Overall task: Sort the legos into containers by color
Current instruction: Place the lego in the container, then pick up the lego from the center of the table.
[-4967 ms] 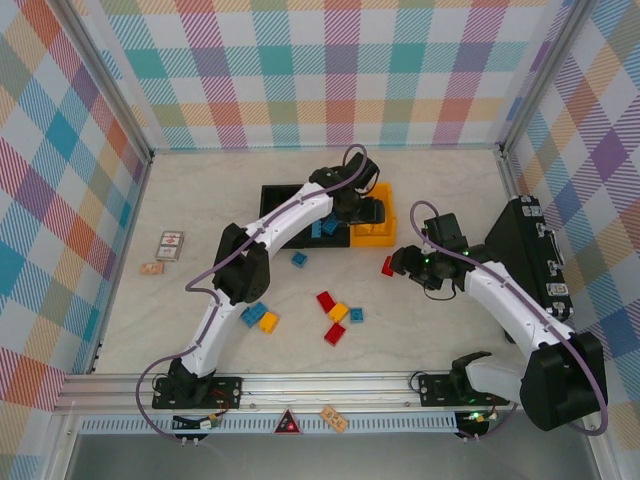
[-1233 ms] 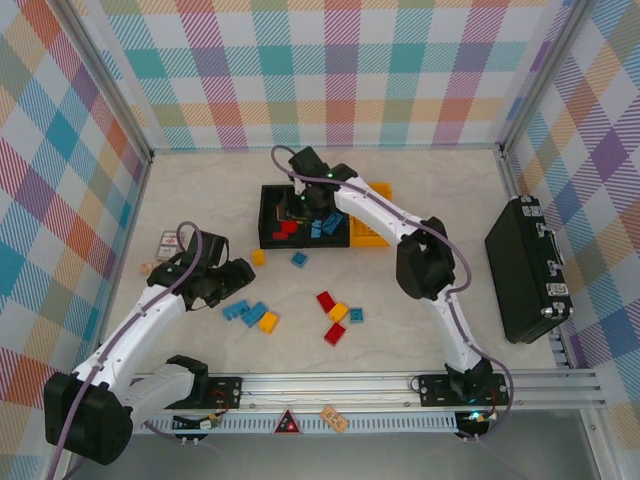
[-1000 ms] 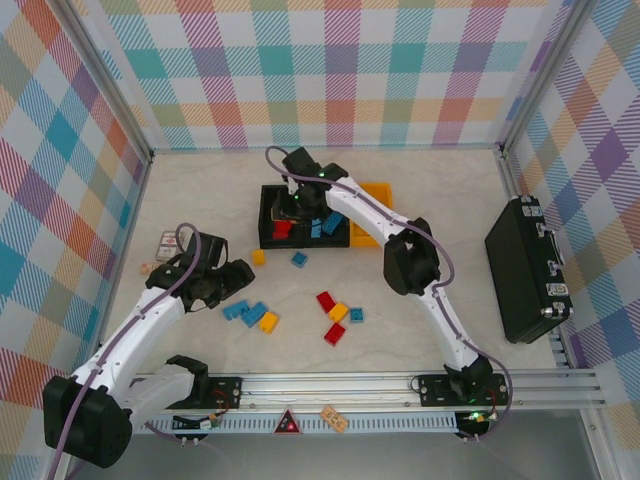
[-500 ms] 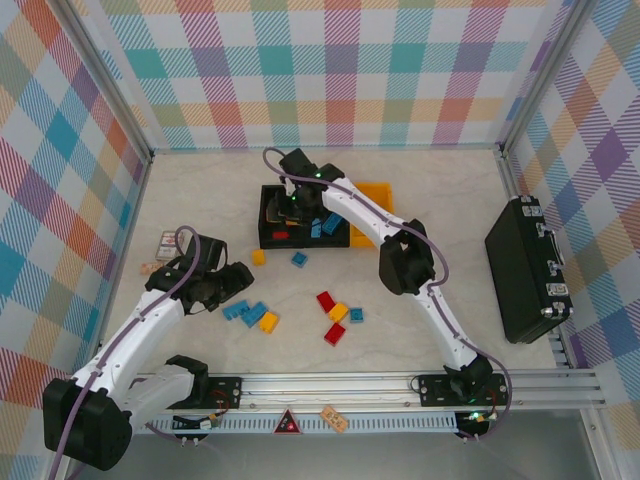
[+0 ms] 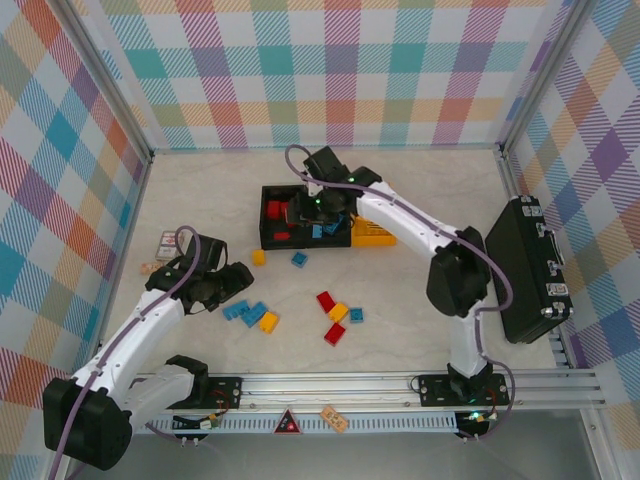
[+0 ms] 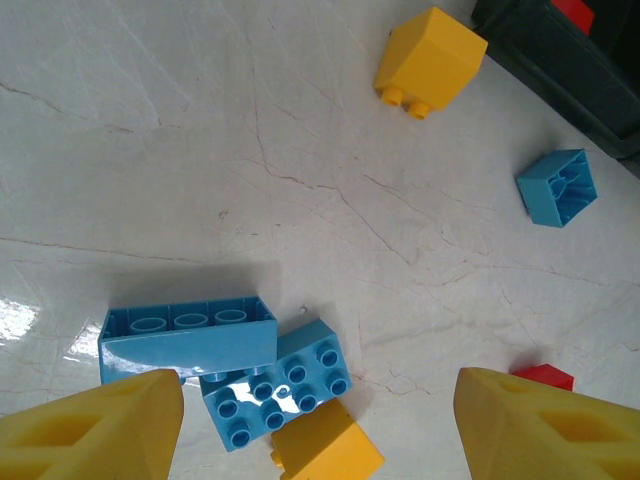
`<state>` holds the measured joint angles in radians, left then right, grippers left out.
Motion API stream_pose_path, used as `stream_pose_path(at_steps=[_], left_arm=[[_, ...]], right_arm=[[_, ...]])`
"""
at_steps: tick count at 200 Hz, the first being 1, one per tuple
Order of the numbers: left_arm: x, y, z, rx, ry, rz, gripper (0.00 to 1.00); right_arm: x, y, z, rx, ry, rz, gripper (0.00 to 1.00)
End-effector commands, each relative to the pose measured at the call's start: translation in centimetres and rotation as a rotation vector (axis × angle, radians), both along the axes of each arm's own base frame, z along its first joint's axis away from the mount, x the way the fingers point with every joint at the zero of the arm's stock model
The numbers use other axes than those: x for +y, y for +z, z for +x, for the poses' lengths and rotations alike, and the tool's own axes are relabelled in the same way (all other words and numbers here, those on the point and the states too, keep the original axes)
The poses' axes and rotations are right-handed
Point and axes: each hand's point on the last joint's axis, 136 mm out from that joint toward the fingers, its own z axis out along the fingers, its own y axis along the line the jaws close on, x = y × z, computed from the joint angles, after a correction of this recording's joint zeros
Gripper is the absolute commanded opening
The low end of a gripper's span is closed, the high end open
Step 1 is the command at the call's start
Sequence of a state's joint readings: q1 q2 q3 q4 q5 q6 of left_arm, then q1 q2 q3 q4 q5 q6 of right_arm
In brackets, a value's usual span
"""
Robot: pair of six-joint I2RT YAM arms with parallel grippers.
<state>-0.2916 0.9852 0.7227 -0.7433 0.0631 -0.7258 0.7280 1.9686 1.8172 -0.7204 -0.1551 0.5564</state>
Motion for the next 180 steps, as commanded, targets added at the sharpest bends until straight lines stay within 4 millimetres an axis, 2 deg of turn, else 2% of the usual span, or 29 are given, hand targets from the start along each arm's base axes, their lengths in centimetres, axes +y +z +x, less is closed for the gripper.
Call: stream_pose_path(at_steps=[1,46,104,136,180], left_arm=[[-0.1,0.6,0.1,0.012,-0.002,-0.018,0.72],[-2.1,0.8,0.5,0.012,-0.092,-0.090,0.71],[-4.6,0.6,0.0,0.027,-0.208,-0.171,0.70],[-5.9,0.1,-0.8,0.043,-0.257,-0.233,0.70],[-5.9,-1.0,-1.7,0.072,-0.248,-0.247,0.70]], right_arm=[[-1.1,-0.9,-1.1,-0.014,0.004,-0.020,0.49],[-4.2,-2.2,-3.9,0.006,-0.018,-0.059,0.49],[-7.7,-5.7,-7.0,0.060,-0.021,-0.164,0.50],[-7.6,-7.6,-8.5,0.091,0.016,-0.207,0.52],[-5.9,-10.2,-10.5,0.137,0.084,-0.256,0.55]])
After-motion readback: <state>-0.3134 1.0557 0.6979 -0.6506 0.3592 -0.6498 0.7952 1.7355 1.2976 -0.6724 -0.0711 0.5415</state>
